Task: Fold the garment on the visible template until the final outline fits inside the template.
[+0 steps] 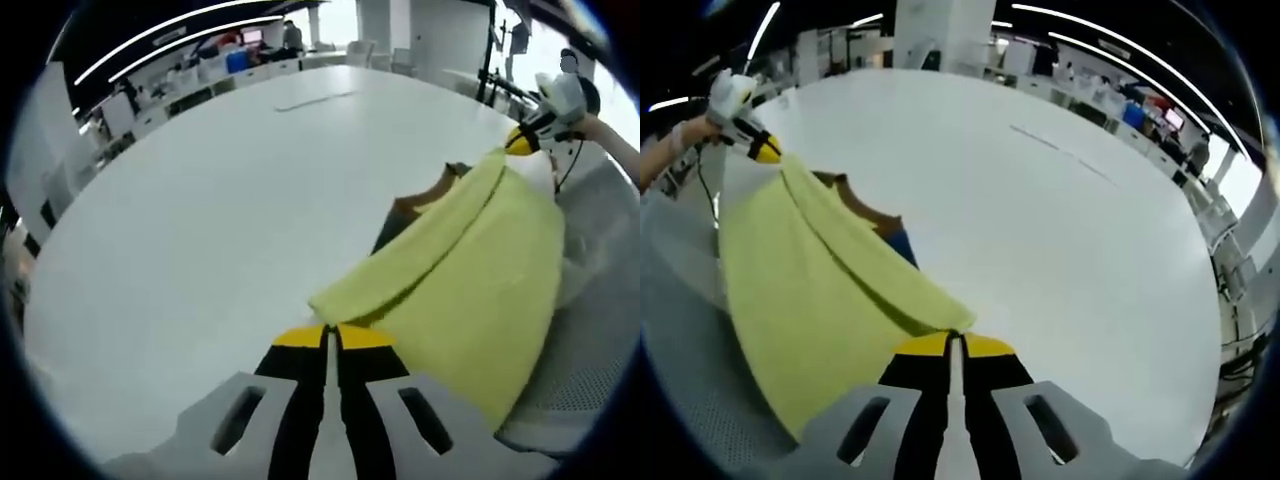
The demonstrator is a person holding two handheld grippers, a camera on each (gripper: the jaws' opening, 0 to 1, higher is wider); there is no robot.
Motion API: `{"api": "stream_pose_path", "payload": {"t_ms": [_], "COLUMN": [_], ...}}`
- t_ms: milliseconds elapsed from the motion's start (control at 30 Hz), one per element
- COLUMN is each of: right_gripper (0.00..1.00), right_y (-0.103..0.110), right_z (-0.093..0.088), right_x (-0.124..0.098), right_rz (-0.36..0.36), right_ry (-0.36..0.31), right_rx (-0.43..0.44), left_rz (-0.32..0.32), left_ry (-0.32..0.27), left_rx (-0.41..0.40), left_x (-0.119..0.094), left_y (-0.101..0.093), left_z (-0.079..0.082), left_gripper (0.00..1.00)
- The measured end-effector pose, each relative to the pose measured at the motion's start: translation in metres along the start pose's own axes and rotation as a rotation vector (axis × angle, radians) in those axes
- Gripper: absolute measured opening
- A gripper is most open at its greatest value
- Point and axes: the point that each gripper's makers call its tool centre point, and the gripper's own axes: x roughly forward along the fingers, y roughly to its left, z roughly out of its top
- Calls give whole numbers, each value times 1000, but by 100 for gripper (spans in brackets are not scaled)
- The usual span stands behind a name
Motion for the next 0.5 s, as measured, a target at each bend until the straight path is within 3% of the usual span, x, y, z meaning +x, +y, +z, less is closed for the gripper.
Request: {"api": "stream_pose_path", "payload": {"t_ms": [500], "right_gripper": [3], "right_y": [-10], "right_z": [7], "right_x": [8], "right_rz": [9], "right_ry": [4], "right_rx": [-7], "left_rz": [1], "left_ry": [15], "left_rx": [35], "left_x": [10], "left_y": [8], "left_z": [8], "left_gripper": [0]}}
